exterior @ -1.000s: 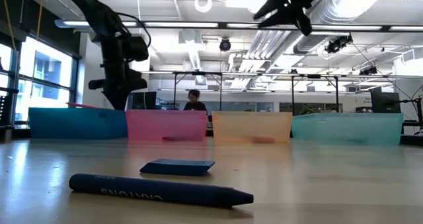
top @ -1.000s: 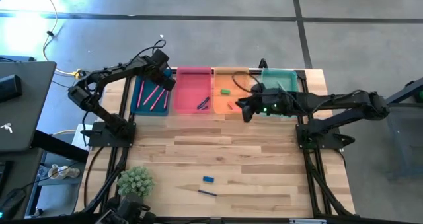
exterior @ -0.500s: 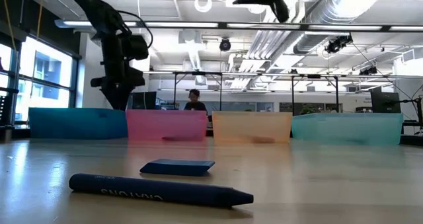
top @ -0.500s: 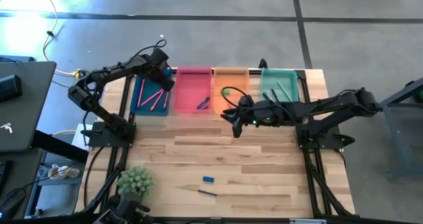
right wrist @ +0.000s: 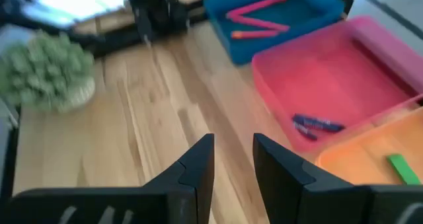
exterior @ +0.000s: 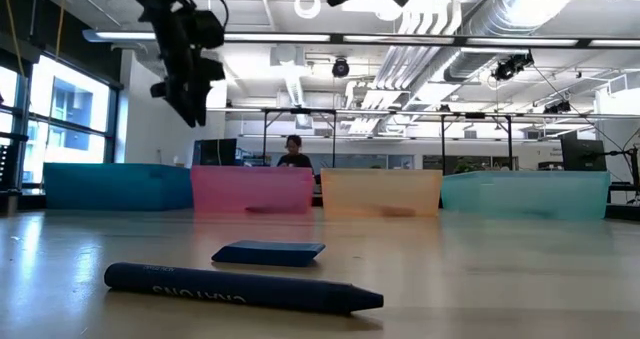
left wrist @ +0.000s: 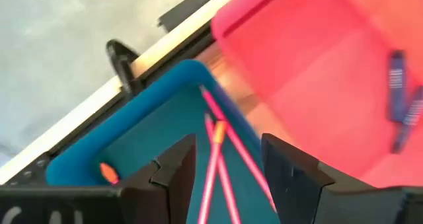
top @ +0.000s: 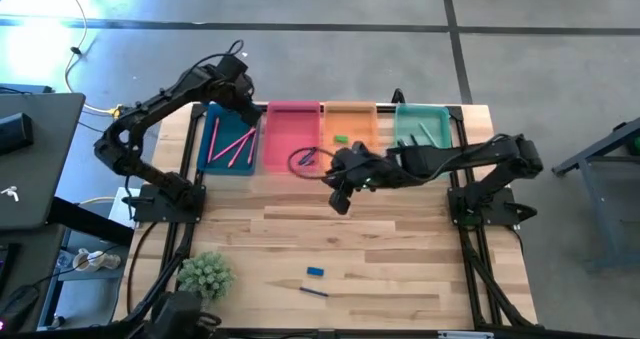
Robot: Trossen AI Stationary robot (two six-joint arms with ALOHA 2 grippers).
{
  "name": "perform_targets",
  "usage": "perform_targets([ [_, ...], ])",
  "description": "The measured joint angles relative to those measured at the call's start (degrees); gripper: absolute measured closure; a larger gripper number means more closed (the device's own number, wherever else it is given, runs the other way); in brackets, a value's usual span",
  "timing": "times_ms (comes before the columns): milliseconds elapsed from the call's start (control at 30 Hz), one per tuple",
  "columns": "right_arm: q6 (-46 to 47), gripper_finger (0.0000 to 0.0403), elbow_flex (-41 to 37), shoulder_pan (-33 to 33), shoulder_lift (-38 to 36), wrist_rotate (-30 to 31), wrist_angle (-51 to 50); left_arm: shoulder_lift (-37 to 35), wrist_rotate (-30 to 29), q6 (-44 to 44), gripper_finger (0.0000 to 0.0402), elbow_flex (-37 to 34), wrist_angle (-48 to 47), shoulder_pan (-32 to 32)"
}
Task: Sort crayons/erasers/pens/pencils in bins
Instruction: Put the blue eraser into the orange bin
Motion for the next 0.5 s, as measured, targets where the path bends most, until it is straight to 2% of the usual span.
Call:
perform_targets([
  [267,-4.85,0.0307,11.22,3.43,9.10,-0.53,-12.70,-9.93,6.51,-2.59,0.0245,-3.59,-1.46,-1.52],
  [500,-11.46,0.0307,18.08,6.03,15.90,-7.29,-18.09,-19.68,6.89,-8.06,0.0245,-12.85,-2.06,-5.18],
])
